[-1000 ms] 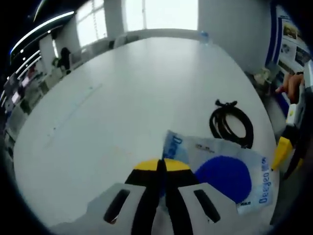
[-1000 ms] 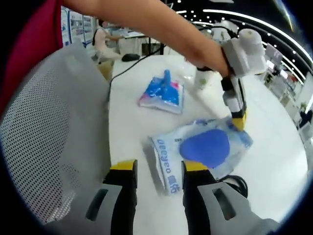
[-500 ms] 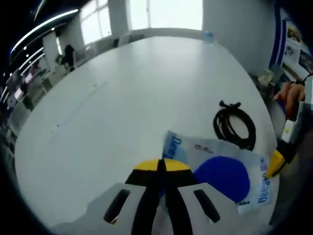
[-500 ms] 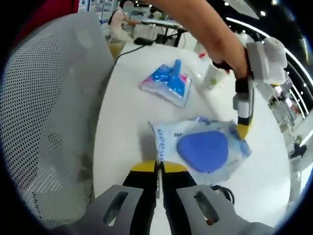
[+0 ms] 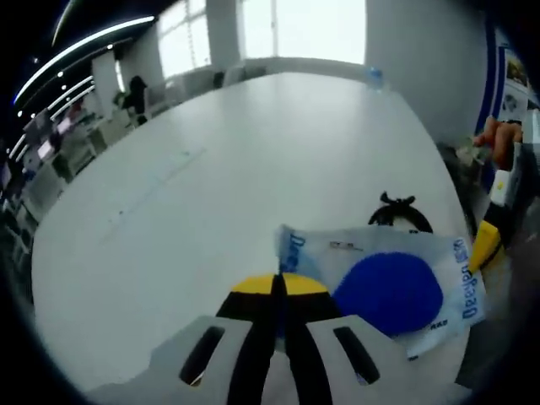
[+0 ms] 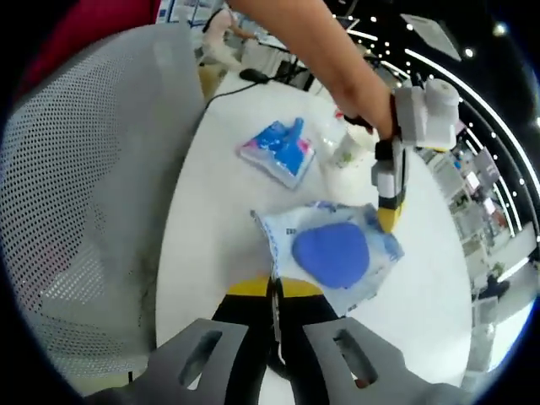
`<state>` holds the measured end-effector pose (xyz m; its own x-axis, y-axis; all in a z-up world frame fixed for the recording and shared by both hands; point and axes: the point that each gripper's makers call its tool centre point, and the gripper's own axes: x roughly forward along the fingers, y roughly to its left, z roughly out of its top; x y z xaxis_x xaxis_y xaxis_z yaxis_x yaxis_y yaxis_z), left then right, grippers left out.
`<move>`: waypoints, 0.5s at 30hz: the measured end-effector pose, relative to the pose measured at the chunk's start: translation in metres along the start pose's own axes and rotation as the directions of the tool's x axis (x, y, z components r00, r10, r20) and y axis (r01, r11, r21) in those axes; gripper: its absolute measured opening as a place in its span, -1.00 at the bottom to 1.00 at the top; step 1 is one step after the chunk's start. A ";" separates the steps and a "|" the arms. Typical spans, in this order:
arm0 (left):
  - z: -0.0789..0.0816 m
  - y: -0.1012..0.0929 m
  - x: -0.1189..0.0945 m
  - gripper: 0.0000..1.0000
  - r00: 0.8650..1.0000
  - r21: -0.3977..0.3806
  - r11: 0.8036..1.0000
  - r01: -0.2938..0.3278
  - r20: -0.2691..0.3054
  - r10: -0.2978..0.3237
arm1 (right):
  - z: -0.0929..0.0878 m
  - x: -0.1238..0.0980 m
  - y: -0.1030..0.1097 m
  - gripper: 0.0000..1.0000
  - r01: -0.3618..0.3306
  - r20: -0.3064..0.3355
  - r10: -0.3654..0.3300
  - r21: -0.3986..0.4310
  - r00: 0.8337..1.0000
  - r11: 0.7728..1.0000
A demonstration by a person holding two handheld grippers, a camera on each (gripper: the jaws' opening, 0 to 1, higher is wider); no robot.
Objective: Arrange the tabletop items into an orderly group along one side of the table until the central work area is clear of visible clutter.
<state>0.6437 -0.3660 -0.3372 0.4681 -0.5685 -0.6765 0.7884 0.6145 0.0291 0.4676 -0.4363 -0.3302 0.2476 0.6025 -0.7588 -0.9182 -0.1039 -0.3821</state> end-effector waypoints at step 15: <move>-0.030 -0.004 -0.042 -1.00 0.995 -0.152 0.984 -0.099 0.013 0.102 | -0.034 -0.021 -0.028 -0.93 0.017 -0.049 -0.021 -0.075 0.999 0.997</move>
<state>0.6082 -0.3280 -0.3310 0.5509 -0.5099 -0.6607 0.6687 0.7434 -0.0161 0.4989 -0.4725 -0.3215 0.2812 0.5653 -0.7755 -0.8883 -0.1525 -0.4332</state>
